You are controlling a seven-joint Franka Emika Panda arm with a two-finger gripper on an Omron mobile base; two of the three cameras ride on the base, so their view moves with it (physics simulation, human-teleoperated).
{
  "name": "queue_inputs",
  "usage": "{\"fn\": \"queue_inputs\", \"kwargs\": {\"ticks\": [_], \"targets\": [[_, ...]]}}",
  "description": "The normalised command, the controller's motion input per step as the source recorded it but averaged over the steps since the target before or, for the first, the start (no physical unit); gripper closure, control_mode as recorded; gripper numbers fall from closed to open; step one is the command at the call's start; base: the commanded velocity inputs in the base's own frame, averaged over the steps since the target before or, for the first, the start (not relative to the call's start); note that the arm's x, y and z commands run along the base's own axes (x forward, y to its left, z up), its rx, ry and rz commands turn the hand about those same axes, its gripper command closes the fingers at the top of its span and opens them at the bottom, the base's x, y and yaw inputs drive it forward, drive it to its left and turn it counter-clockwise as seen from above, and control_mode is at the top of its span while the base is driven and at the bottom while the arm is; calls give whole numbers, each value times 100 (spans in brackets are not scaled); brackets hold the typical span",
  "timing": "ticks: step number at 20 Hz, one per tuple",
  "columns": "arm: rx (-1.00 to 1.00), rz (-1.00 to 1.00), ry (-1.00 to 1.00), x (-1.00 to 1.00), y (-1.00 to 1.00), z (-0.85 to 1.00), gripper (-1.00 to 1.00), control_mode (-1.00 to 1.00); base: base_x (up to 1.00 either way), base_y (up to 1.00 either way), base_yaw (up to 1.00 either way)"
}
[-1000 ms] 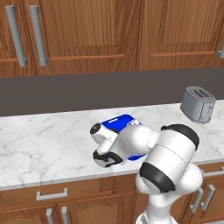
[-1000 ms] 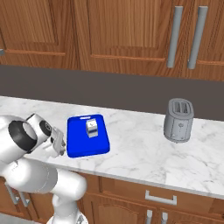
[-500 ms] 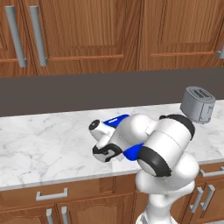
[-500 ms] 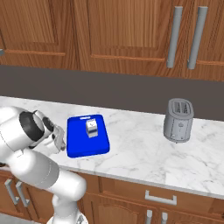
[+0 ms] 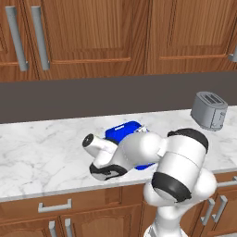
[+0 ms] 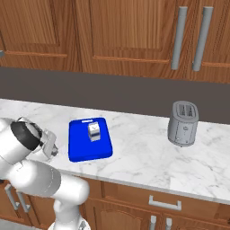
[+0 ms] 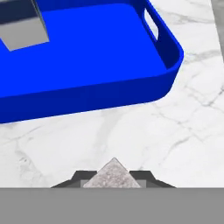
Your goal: Take out the milk from the fridge and place it on the tray on the counter. Then take the sugar cube near the tray and place it in the tray.
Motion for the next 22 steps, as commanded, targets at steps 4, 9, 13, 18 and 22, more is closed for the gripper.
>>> {"fn": "queue_inputs", "kwargs": {"ticks": [4,9,13,18,22], "targets": [[0,0,-17,-43,0,38,100,-100,0,0,0],[2,0,-13,-16,-27,72,100,-100,0,0,0],[5,0,-8,0,-51,61,100,-100,0,0,0],[4,1,-7,0,-55,42,100,-100,0,0,0],[4,1,-4,6,-44,18,100,-100,0,0,0]]}}
